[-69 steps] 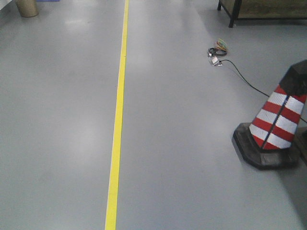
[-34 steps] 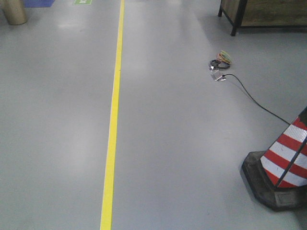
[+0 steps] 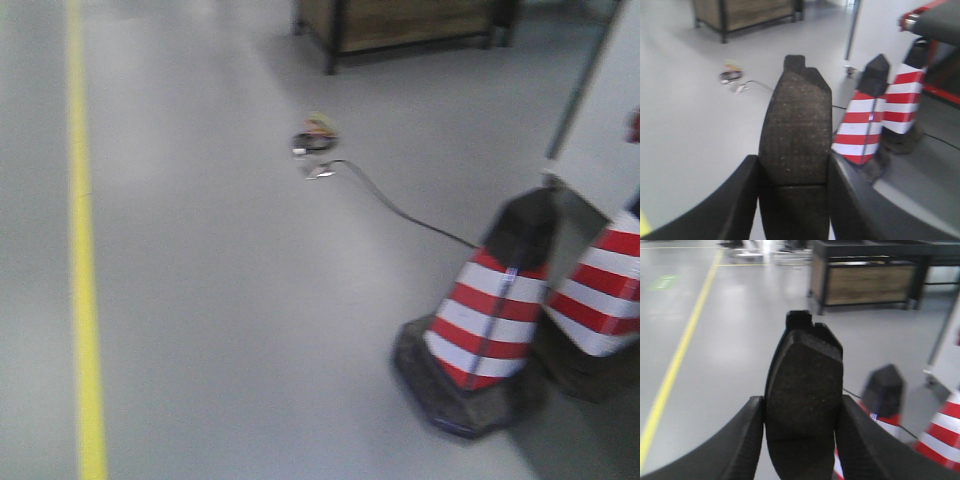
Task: Move and align brake pads A on conveyor
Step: 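Turn past the striped cones and stop at the conveyor belt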
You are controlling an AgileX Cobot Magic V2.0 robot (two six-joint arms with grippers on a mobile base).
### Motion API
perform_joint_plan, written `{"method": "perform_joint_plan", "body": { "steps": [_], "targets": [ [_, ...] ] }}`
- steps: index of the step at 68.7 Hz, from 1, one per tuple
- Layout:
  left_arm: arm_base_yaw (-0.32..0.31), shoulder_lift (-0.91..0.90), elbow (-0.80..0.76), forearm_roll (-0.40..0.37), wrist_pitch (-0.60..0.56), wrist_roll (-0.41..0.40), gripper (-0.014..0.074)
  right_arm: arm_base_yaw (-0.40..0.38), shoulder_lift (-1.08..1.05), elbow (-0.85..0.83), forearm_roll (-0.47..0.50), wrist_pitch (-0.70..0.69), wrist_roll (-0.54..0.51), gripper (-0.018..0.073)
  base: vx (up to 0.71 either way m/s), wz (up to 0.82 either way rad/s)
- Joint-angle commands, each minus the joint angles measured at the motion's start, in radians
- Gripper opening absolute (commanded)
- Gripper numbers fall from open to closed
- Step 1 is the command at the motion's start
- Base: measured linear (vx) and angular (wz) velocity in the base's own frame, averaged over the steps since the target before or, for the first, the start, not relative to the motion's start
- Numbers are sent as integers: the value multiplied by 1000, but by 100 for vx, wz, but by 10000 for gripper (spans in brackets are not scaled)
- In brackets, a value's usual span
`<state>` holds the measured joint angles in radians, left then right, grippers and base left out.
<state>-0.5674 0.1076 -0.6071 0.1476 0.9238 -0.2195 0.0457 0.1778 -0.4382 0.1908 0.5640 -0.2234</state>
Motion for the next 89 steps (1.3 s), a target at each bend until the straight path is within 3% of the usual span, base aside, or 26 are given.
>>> {"method": "perform_joint_plan", "body": {
  "steps": [1,89],
  "targets": [
    [-2,19,-23,0,-97,1,-6,-3,9,-30,2,-97,-2,-6,29,-110],
    [-5,19,-23,1,-97,1,-6,-3,9,-30,2,-97,-2,-6,20,-95]
  ]
}}
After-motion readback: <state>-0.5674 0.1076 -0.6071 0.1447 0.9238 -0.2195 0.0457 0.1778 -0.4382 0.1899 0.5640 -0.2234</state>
